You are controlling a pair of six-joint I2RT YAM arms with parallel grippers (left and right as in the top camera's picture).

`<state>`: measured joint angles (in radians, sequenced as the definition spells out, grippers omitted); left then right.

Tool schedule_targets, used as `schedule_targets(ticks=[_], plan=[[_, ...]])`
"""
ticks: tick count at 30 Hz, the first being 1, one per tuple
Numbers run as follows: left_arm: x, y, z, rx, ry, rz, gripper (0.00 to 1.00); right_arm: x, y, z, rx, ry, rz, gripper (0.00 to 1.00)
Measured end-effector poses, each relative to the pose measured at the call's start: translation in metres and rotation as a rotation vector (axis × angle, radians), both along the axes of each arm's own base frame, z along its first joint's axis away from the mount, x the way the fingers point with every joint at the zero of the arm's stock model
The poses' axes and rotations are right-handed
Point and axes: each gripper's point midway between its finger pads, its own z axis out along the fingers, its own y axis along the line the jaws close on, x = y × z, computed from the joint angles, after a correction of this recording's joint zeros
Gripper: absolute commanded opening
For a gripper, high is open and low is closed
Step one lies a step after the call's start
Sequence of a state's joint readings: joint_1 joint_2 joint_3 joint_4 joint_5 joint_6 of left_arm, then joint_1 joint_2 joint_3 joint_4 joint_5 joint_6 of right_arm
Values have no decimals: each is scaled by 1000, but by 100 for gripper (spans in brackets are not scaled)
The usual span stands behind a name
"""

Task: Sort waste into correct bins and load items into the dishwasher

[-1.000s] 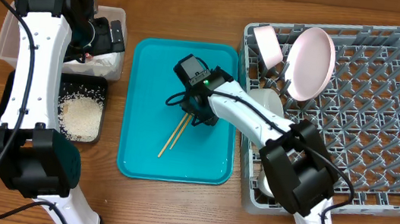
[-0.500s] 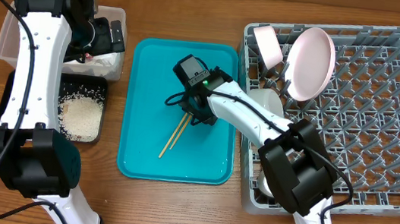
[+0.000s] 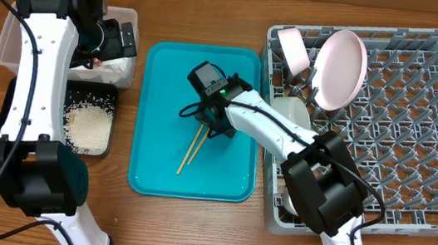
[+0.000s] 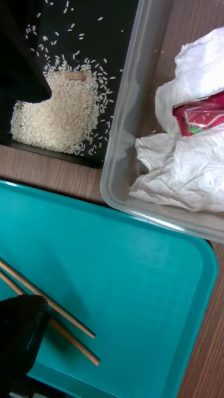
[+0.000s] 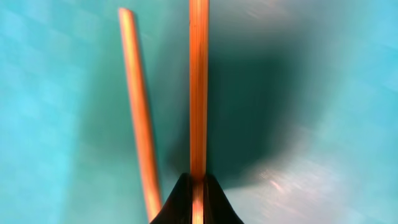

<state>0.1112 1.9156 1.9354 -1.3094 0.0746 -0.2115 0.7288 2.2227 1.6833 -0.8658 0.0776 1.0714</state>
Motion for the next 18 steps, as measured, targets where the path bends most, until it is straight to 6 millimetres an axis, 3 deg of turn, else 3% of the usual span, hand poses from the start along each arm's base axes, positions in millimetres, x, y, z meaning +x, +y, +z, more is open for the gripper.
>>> schedule_targets(ticks=[4,8,18], plan=[[0,0,0,0,0,0,100,-4,-5,4,-36,28,50,4],[0,0,0,0,0,0,100,3,1,23,-41,2,145,4],[0,0,0,0,0,0,100,5,-13,104,-66,-79,314,4]])
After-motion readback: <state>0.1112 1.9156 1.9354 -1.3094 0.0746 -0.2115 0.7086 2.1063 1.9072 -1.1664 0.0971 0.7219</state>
